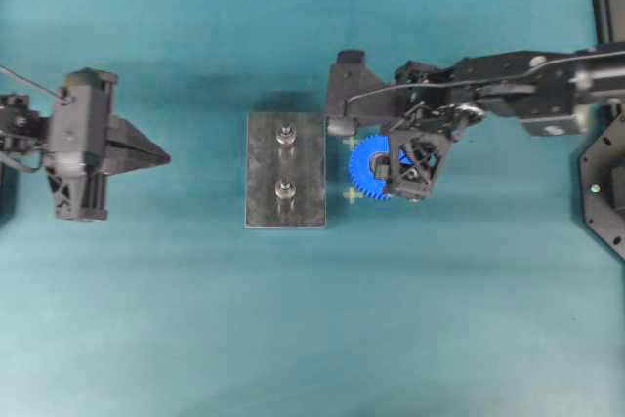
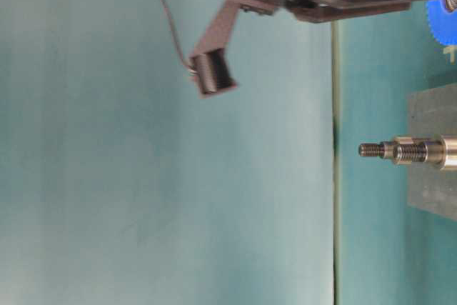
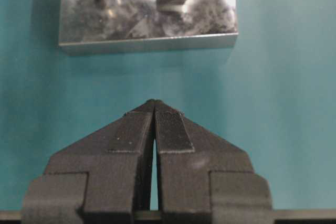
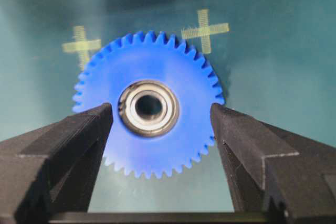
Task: Fit the large gear onto the shaft.
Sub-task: 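Lower the right gripper over the blue gear and grip its hub, then lift the blue gear and carry it left over the upper shaft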
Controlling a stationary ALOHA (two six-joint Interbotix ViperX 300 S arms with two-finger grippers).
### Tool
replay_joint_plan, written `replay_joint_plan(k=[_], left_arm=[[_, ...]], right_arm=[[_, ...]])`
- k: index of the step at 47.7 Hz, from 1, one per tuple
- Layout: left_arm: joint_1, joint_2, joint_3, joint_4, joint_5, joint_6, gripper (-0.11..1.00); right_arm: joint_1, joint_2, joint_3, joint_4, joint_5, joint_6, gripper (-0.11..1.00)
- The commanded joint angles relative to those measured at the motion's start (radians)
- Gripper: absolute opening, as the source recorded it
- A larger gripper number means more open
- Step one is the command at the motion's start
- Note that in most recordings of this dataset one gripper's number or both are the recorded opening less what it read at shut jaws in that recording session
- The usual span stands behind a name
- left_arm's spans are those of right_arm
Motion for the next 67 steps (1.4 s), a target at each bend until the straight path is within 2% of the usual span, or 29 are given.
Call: replay_joint_plan(k=[1,11,21,54,58,64,67], left_arm=[[0.002,-0.023,-0.006,0.003,0.005,0.000,0.00],[0.002,-0.037,-0.003,0.003,0.035,-0.002,0.00],[0.002,-0.054,0.002,0.003,0.035,-0.002,0.00],[0.002,-0.067,0.012,0.003,0.035,-0.006,0.00],[0.002,-0.067,0.014,0.003,0.032,-0.006,0.00],[0.002,-0.067,0.014,0.003,0.029,-0.006,0.00],[0.002,-0.067,0.014,0.003,0.029,-0.006,0.00]], right_arm=[[-0.008,0.000,-0.018,-0.002,-0.005,-0.005,0.80],[-0.026,0.012,-0.015,-0.003,-0.005,-0.006,0.79],[-0.034,0.025,-0.018,-0.028,0.002,-0.006,0.77],[-0.025,0.089,-0.031,-0.026,0.005,0.029,0.76],[-0.025,0.091,-0.034,-0.026,0.018,0.043,0.71],[-0.028,0.091,-0.049,-0.028,0.075,0.072,0.50],[-0.029,0.089,-0.058,-0.028,0.097,0.087,0.49]])
